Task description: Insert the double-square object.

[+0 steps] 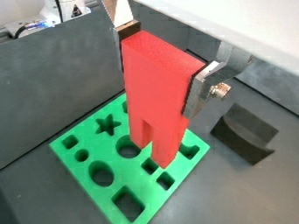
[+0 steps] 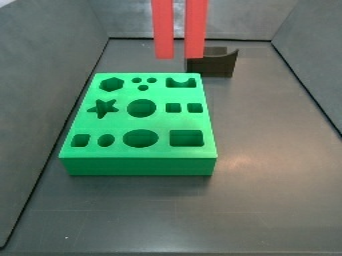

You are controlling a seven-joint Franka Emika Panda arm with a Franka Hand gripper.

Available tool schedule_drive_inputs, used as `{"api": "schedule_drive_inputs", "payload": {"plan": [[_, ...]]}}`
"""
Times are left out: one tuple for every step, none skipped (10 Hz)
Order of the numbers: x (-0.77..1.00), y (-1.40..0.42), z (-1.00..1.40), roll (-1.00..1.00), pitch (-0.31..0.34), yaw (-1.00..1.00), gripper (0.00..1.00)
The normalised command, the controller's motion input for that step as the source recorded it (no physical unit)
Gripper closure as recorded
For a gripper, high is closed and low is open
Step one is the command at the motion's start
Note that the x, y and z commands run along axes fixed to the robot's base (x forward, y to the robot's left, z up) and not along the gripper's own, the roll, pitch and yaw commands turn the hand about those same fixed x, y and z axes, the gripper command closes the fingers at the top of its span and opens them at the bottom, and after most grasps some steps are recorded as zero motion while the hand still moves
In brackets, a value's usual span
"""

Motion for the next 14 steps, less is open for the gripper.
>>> {"api": "schedule_drive_inputs", "payload": {"plan": [[0.40, 0.52, -1.00, 0.00, 0.000, 0.00, 1.00], [0.26, 0.47, -1.00, 0.02, 0.000, 0.00, 1.00], [0.20, 0.30, -1.00, 0.01, 0.000, 0.00, 1.00], [0.16, 0.00, -0.98, -0.03, -0.123, 0.00, 1.00], [0.09, -0.16, -0.63, -0.10, -0.116, 0.00, 1.00], [0.00, -0.10, -0.34, 0.00, -0.011, 0.00, 1.00], [0.00, -0.19, -0.35, 0.00, -0.017, 0.00, 1.00], [0.00, -0.25, -0.39, 0.00, -0.041, 0.00, 1.00], [-0.04, -0.16, -0.30, 0.00, -0.036, 0.00, 1.00], [-0.01, -0.03, -0.21, 0.00, 0.000, 0.00, 1.00], [0.00, 0.03, -0.21, 0.04, 0.000, 0.06, 1.00], [0.00, 0.14, -0.21, 0.06, 0.000, 0.11, 1.00], [-0.04, 0.13, -0.18, 0.03, 0.000, 0.08, 1.00], [-0.03, 0.11, -0.22, 0.03, 0.000, 0.09, 1.00]]}}
